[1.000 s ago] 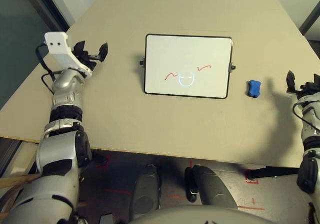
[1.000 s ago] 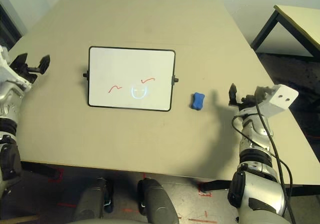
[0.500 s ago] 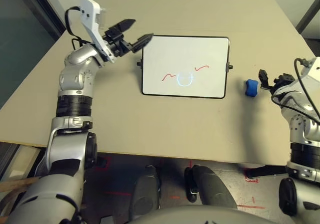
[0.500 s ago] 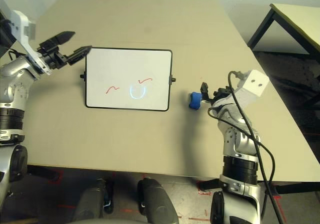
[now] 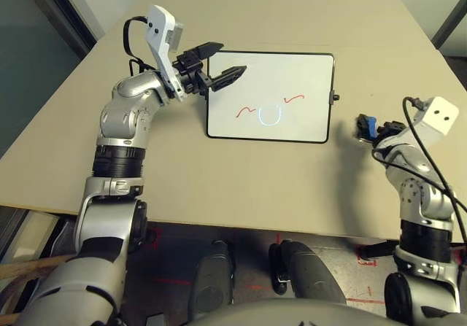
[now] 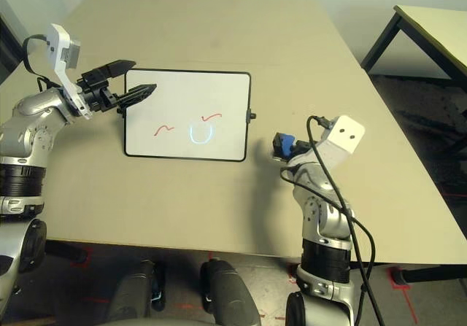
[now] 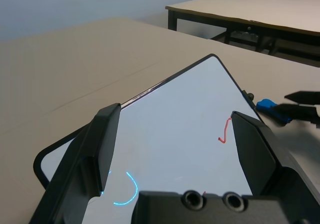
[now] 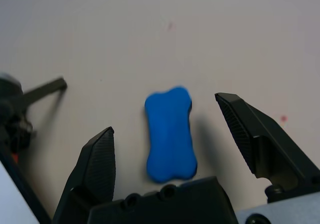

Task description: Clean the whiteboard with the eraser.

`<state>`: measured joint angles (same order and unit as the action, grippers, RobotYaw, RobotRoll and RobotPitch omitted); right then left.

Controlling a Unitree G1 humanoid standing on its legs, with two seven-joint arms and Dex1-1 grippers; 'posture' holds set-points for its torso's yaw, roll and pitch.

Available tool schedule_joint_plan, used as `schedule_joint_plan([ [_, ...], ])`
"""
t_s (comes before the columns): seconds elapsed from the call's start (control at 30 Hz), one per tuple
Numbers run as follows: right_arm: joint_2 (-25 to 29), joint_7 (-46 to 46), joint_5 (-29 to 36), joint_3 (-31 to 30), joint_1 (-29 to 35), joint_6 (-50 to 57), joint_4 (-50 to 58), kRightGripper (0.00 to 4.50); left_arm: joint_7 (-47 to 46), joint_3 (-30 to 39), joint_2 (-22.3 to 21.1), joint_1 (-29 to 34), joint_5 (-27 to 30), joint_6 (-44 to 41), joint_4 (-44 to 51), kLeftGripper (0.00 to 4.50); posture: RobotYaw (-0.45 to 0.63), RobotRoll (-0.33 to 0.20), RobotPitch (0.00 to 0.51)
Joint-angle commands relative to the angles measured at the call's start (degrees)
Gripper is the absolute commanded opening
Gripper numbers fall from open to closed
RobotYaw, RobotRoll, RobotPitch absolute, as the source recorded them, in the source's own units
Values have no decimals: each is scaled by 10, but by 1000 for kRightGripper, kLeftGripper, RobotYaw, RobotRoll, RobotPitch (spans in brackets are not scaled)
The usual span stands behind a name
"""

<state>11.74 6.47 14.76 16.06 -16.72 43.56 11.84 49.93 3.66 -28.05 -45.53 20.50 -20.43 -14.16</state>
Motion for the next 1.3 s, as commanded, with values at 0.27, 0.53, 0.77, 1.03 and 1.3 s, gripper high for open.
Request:
schedule_joint_plan([
  [0.27,-3,-3,-17,7,11,-10,-29,4474,1,-5,0,10,2,-14,14,4500,-122,0,129],
  [0.53,-8,0,-24,10,11,-26,-48,4474,0,-5,1,10,2,-18,18,4500,-112,0,131],
  [0.77,-14,5,-31,3,12,-28,-42,2532,-1,-4,3,10,3,-20,17,4500,-116,0,131],
  [1.03,-9,-2,-41,3,18,-21,-43,609,-2,-3,5,6,3,-17,10,4500,-120,0,128],
  [1.3,85,-73,-32,7,-29,-22,-25,562,8,-9,-1,6,2,-26,13,4500,-125,0,124],
])
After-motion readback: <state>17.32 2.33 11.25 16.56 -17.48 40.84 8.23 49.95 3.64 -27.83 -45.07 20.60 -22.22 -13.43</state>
